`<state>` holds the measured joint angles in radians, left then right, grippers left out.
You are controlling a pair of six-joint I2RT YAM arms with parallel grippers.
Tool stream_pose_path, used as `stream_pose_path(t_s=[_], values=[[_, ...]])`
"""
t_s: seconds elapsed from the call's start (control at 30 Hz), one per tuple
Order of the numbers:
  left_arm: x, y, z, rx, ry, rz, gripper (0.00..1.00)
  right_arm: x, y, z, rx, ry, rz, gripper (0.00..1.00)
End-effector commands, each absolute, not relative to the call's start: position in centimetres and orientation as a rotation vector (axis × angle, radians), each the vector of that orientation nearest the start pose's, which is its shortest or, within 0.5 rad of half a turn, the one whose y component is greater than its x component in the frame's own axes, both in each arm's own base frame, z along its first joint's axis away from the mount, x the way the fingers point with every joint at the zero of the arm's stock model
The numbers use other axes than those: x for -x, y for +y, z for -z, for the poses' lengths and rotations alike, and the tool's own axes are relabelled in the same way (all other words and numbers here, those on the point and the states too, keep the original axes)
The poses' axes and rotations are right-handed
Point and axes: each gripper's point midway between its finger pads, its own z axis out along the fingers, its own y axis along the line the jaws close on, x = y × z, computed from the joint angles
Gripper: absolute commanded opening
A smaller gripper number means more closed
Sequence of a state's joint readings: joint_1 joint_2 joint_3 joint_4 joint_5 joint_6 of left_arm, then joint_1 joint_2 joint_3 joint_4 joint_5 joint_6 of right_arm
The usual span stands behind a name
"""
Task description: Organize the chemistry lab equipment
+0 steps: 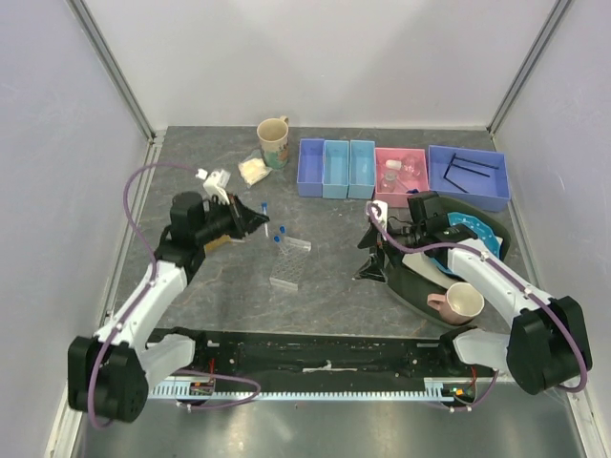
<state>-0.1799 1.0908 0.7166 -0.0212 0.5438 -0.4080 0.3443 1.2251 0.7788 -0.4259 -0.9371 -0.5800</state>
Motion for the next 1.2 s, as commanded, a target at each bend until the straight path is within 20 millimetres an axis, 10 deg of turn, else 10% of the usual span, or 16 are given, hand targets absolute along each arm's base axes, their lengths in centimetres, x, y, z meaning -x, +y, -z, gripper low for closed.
stream_pose_path(t_s=[0.0, 0.23, 0.87, 1.17], values=[[-27.7, -20.5, -24.6, -0.129, 1.727, 1.235, 0.02, -21.5, 23.6, -19.3, 1.219, 1.59, -1.243, 0.98], [-24.0, -28.4, -27.1, -0.175, 1.573, 1.402, 0.02, -20.7, 24.8, -21.4, 1.008, 1.577, -1.492, 0.98], [-25.2, -34.2, -26.4, -0.045, 1.517, 1.466, 0.02, -22.2, 25.2, -21.1, 0.832, 1.708, -1.556, 0.88], [-24.9, -35.0, -26.1, -0.051, 1.536, 1.481, 0.02, -22.4, 25.3, -20.7, 0.828, 1.72, -1.565, 0.43]])
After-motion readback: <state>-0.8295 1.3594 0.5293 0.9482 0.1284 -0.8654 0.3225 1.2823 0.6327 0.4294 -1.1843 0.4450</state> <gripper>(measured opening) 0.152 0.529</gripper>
